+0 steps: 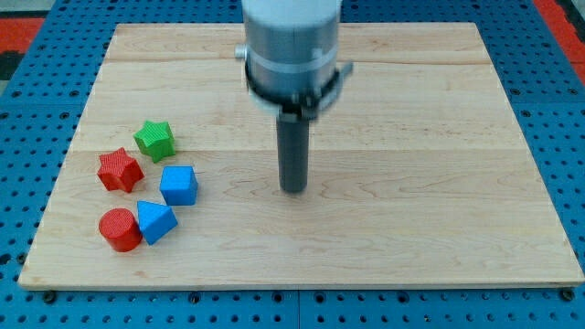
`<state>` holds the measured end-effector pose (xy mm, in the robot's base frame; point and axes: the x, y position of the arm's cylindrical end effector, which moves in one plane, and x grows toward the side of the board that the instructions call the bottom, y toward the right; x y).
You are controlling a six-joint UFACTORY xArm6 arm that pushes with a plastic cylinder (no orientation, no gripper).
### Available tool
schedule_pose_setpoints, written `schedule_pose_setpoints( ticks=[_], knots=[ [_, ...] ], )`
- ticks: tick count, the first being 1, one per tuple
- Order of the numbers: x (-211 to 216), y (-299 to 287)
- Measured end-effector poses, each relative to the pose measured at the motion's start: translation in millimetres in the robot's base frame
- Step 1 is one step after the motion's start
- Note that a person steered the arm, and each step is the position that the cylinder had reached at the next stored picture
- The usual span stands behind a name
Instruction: Move the cube to the bottom left of the heart
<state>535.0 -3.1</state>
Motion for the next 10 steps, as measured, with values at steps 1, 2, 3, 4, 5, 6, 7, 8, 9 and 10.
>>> schedule_pose_setpoints(
  ticks=[1,2,3,4,5,6,7,8,9,10],
  knots=[
    [69.6,-60.9],
    [81.9,-127.7],
    [40.5,-151.5],
    [-5.9,-159.2],
    [-43.3,-109.8],
    [-84.1,-77.4],
    [-131.5,-46.5],
    [-178.2,-48.0],
    [-154.6,-49.3],
    [-162.7,-91.0]
  ],
)
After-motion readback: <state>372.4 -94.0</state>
